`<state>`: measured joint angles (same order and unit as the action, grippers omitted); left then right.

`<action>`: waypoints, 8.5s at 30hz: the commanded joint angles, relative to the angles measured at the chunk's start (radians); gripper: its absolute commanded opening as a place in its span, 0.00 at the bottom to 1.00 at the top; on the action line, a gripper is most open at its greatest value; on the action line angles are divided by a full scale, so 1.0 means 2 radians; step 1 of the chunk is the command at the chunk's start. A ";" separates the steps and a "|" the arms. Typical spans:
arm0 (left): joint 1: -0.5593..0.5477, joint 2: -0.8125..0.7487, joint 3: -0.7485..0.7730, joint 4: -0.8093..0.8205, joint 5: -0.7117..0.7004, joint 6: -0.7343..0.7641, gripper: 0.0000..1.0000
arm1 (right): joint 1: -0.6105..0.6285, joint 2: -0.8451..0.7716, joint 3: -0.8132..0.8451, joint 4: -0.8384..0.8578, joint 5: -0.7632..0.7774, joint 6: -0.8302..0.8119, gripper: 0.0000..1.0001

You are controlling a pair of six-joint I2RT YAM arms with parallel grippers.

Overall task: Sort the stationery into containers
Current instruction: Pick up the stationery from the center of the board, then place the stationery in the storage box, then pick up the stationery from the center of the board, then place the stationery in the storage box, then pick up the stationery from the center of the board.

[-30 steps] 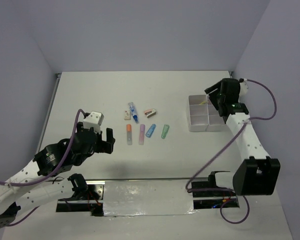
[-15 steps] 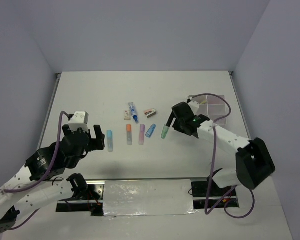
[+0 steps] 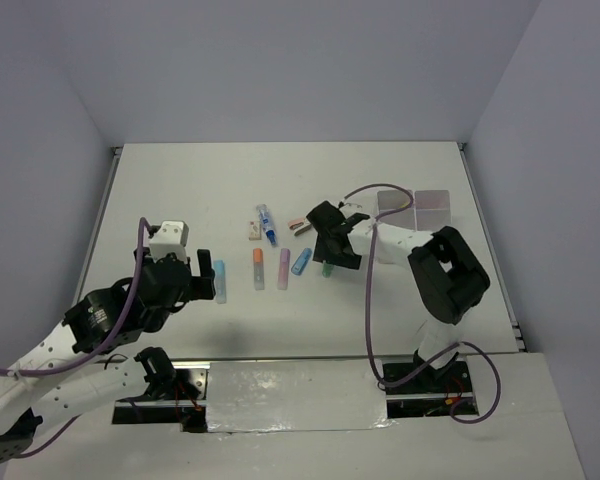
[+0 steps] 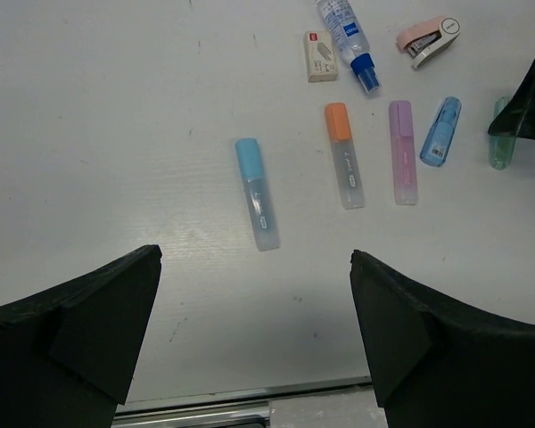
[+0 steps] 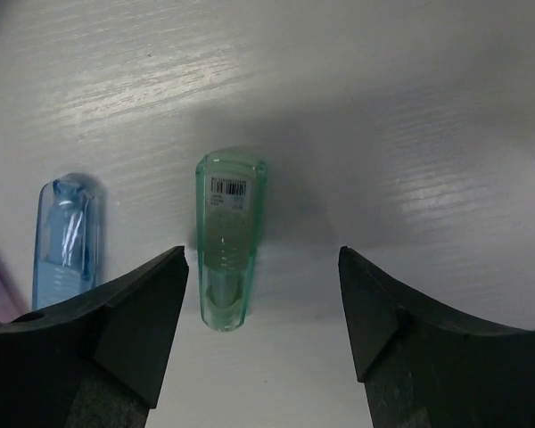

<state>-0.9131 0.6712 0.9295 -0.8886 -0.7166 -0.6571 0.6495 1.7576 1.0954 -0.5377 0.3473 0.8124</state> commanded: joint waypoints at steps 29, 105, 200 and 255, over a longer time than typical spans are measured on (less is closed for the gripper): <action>0.001 -0.024 0.008 0.023 0.016 0.016 0.99 | -0.048 -0.339 -0.107 0.050 0.081 0.080 0.00; 0.027 -0.018 0.018 -0.014 -0.034 -0.025 0.99 | 0.076 0.020 0.129 -0.078 0.066 0.095 0.85; 0.026 0.000 0.007 0.032 0.035 0.030 0.99 | -0.403 -0.126 0.056 0.059 -0.088 0.131 0.59; 0.239 0.863 0.549 0.077 0.199 -0.032 0.44 | -0.159 -0.580 -0.232 0.041 -0.300 -0.131 1.00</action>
<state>-0.4332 2.3699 2.0109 -0.7353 -0.3271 -0.7341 0.3248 0.6189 0.6289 -0.4656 -0.2314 0.5594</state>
